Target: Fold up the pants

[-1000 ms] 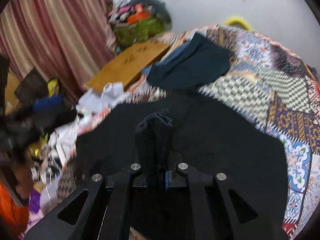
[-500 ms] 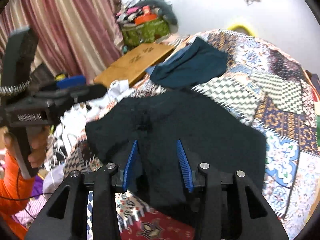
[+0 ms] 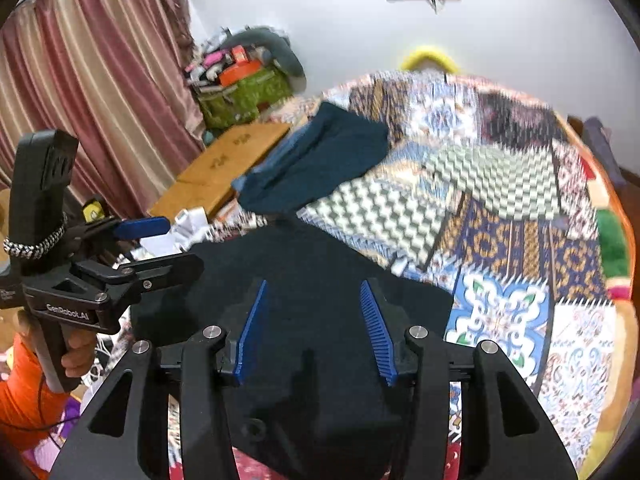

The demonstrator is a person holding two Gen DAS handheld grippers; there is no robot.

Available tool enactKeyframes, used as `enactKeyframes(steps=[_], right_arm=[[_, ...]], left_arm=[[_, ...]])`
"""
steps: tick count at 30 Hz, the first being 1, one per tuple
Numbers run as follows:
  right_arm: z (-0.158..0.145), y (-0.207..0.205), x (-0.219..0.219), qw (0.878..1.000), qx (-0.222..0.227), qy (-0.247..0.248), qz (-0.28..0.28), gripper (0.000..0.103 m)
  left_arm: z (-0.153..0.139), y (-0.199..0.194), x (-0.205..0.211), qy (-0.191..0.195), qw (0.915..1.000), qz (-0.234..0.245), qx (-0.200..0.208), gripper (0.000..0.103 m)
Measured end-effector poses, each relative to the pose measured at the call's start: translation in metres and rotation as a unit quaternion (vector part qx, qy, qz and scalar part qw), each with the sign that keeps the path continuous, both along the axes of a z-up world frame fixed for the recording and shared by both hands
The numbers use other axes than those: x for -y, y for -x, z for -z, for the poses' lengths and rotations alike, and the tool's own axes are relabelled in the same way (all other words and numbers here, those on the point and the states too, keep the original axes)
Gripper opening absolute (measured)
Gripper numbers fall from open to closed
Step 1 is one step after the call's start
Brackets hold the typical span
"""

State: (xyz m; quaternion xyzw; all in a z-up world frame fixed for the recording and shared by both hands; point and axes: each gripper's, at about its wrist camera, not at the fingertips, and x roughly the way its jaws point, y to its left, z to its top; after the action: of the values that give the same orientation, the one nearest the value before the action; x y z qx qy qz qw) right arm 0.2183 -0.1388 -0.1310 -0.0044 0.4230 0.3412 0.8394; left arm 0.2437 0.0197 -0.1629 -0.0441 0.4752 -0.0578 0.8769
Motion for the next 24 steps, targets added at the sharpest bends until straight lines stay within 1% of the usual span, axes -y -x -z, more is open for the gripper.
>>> enactKeyframes(steps=[2, 5, 8, 9, 10, 12, 17, 22, 24], right_arm=[[0.016, -0.005, 0.001, 1.0, -0.028, 0.006, -0.004, 0.044], [0.045, -0.012, 0.003, 0.997, -0.077, 0.012, -0.004, 0.044], [0.066, -0.013, 0.011, 0.994, -0.112, 0.019, -0.001, 0.044], [0.07, -0.01, 0.014, 0.993, -0.114, 0.019, -0.002, 0.044], [0.07, -0.006, 0.019, 0.995, -0.102, 0.018, -0.003, 0.044], [0.07, 0.0, 0.023, 0.995, -0.098, 0.024, -0.003, 0.044], [0.069, 0.013, 0.044, 0.995, -0.097, 0.022, 0.007, 0.044], [0.068, 0.031, 0.059, 0.995, -0.09, 0.034, 0.026, 0.045], [0.069, 0.037, 0.066, 0.994, -0.095, 0.033, 0.033, 0.045]], left_arm=[[0.017, -0.009, 0.006, -0.008, 0.9996, 0.005, -0.028, 0.103], [0.039, -0.014, 0.01, -0.023, 0.998, 0.01, -0.058, 0.103], [0.062, -0.015, 0.011, -0.037, 0.9952, 0.016, -0.089, 0.103], [0.067, -0.015, 0.011, -0.037, 0.9948, 0.018, -0.093, 0.103], [0.071, -0.013, 0.009, -0.03, 0.9953, 0.019, -0.09, 0.103], [0.071, -0.01, 0.006, -0.026, 0.9958, 0.02, -0.085, 0.103], [0.069, 0.002, 0.002, -0.036, 0.9965, 0.02, -0.073, 0.103], [0.064, 0.017, -0.005, -0.036, 0.9975, 0.008, -0.06, 0.103], [0.062, 0.025, -0.008, -0.041, 0.9978, 0.004, -0.052, 0.103]])
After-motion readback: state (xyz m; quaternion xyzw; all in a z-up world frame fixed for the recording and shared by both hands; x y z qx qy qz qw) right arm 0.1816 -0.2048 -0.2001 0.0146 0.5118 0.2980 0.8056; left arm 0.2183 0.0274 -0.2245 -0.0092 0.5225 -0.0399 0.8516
